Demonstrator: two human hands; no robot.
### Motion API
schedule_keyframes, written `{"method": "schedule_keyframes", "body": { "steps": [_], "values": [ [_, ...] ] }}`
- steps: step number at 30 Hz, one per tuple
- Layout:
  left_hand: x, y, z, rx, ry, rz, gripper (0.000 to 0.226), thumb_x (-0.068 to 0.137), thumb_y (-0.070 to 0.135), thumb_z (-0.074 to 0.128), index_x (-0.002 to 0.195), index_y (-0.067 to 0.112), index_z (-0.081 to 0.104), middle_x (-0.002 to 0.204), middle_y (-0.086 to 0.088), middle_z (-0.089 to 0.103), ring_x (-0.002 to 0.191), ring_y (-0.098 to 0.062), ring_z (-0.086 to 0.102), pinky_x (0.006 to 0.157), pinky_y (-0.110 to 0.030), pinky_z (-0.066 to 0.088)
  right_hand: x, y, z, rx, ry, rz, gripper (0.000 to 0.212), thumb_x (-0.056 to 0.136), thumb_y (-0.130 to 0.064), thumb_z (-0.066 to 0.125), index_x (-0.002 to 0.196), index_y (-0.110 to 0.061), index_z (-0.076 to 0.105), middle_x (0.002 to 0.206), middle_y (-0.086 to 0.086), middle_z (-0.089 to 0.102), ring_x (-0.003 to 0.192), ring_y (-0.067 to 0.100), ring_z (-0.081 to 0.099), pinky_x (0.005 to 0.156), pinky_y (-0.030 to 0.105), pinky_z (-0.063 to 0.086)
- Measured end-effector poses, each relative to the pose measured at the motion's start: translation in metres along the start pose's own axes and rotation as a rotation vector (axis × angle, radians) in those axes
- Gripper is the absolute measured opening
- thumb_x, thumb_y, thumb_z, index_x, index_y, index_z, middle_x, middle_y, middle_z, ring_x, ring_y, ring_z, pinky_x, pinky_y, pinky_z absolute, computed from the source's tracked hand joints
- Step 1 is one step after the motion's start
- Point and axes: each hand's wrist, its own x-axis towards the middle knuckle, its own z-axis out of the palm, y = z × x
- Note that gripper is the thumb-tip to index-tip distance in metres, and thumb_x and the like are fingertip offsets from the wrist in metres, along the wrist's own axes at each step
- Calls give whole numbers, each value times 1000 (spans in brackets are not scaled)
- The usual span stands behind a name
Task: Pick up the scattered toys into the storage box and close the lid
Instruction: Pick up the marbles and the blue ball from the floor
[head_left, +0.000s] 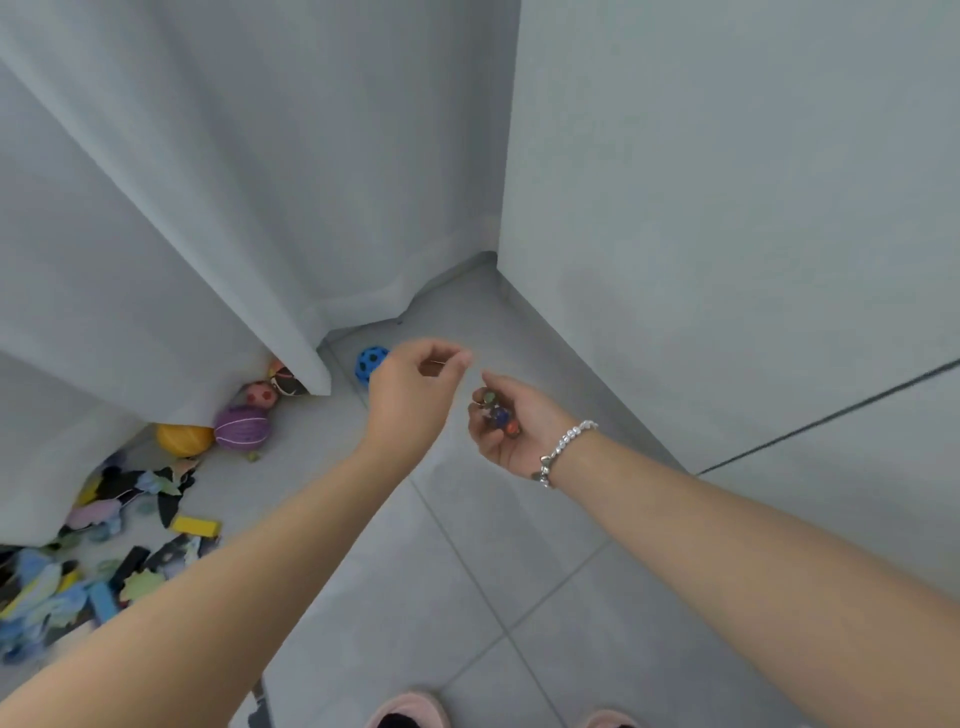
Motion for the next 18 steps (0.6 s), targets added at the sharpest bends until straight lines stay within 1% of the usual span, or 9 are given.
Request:
{"method": "schedule_keyframes", "body": {
  "steps": [1, 2, 4, 6, 9, 10, 12, 15, 18],
  "values": [
    [14, -16, -3, 55, 76, -27, 9, 90, 21, 59, 91, 17, 67, 84, 11, 64, 75, -1, 56, 61, -7, 37, 10, 0, 2, -7, 9, 16, 33, 92, -31, 52, 63, -15, 48, 50, -2, 48, 40, 5, 50, 32, 9, 30],
    [27, -35, -5, 125, 130, -55, 13, 91, 20, 56, 94, 15, 67, 90, 7, 65, 79, -6, 56, 66, -12, 36, 21, 1, 4, -8, 24, 23, 34, 92, -31, 52, 62, -14, 48, 50, -2, 48, 39, 6, 50, 33, 9, 30],
    [46, -74, -6, 290, 156, -70, 21, 92, 18, 54, 107, 11, 66, 110, -5, 63, 100, -20, 56, 81, -22, 37, 41, 6, 4, 10, 61, 23, 34, 92, -30, 52, 62, -13, 49, 52, 0, 48, 38, 7, 50, 34, 9, 32],
    [59, -103, -4, 429, 96, -74, 35, 93, 21, 53, 126, 13, 56, 133, -11, 49, 122, -29, 42, 100, -30, 31, 59, 12, 3, 28, 85, 14, 33, 91, -30, 53, 63, -13, 50, 54, 0, 47, 38, 8, 49, 35, 9, 34],
    [81, -125, -1, 578, -51, -13, 57, 94, 26, 52, 145, 17, 30, 155, -9, 18, 138, -32, 18, 113, -35, 16, 75, 20, 1, 34, 91, -10, 31, 90, -29, 56, 65, -13, 50, 55, 0, 46, 39, 8, 49, 36, 11, 36],
    [88, -129, -1, 635, -116, 1, 63, 94, 28, 52, 148, 17, 22, 157, -8, 12, 140, -32, 14, 114, -35, 12, 77, 22, 0, 38, 93, -15, 30, 90, -29, 57, 66, -12, 51, 54, 1, 47, 40, 9, 50, 36, 12, 38],
    [98, -135, 0, 714, -207, -10, 70, 92, 28, 55, 150, 18, 16, 154, -10, 16, 139, -33, 16, 114, -34, 12, 78, 26, -1, 53, 102, -21, 28, 90, -29, 58, 68, -11, 52, 55, 1, 48, 45, 10, 51, 37, 13, 40],
    [97, -135, 2, 793, -164, -38, 61, 87, 26, 63, 140, 16, 37, 134, -19, 29, 124, -36, 27, 107, -32, 22, 77, 29, -3, 84, 108, -43, 28, 91, -27, 56, 71, -8, 54, 59, 4, 46, 55, 14, 49, 38, 15, 42],
    [86, -140, -2, 771, -95, -72, 46, 81, 20, 70, 120, 13, 47, 130, -19, 28, 118, -36, 29, 96, -37, 35, 73, 35, -7, 99, 102, -29, 27, 92, -26, 56, 72, -7, 54, 64, 5, 47, 59, 15, 50, 39, 15, 44]
  ]
}}
